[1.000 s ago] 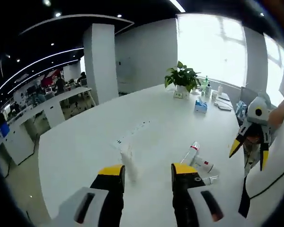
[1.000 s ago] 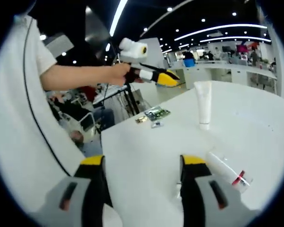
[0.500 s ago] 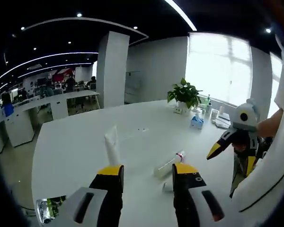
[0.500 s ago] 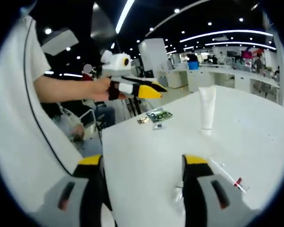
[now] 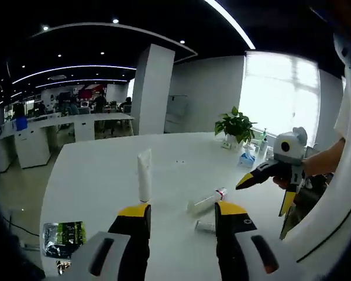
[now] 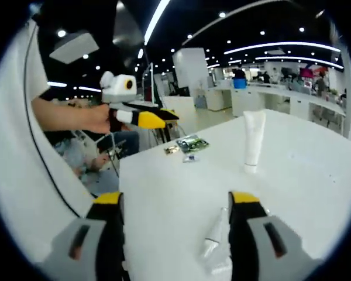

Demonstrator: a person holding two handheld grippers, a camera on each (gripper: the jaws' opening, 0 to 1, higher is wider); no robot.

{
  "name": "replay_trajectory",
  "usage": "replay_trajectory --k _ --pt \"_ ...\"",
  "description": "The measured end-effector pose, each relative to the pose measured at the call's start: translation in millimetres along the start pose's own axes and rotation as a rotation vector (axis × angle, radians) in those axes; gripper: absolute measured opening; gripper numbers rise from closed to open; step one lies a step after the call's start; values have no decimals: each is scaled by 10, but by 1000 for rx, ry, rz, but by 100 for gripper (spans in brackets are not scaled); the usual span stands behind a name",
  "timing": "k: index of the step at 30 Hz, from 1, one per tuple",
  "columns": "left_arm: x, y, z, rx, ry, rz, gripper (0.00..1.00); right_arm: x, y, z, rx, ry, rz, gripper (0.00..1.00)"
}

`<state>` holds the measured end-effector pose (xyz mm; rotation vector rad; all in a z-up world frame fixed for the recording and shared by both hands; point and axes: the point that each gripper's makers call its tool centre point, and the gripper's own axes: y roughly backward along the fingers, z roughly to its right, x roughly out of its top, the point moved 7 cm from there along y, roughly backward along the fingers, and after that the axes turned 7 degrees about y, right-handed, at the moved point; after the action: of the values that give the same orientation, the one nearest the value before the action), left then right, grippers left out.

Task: Arrange the skincare products in the storage area until every visible bottle or jar stands upright without overlapping.

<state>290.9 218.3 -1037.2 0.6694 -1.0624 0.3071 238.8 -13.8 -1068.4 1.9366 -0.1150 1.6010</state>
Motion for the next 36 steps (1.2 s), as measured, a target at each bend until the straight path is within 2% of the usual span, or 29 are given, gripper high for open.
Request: replay_trajectory --k 13,18,21,24,27,30,34,36 --pt "-95 265 101 33 65 132 46 -28 -131 314 -29 -32 -20 71" --pt "-156 350 148 52 76 172 47 -107 -166 491 -43 -49 -72 71" --pt "-174 406 156 62 83 191 47 -136 -149 570 -44 -88 -93 68" --pt "-178 510 149 75 114 236 47 -157 -128 663 -51 -125 -119 67" --pt "-168 591 146 81 114 273 47 -133 -127 724 -63 -146 -131 67" --pt "-164 647 125 84 114 288 47 -128 -150 781 -73 -164 -141 66" --pt "-168 733 74 86 125 302 47 -83 -181 864 -121 -251 -126 66" --pt "-171 781 24 87 133 314 47 -62 -202 903 -138 -263 -124 66"
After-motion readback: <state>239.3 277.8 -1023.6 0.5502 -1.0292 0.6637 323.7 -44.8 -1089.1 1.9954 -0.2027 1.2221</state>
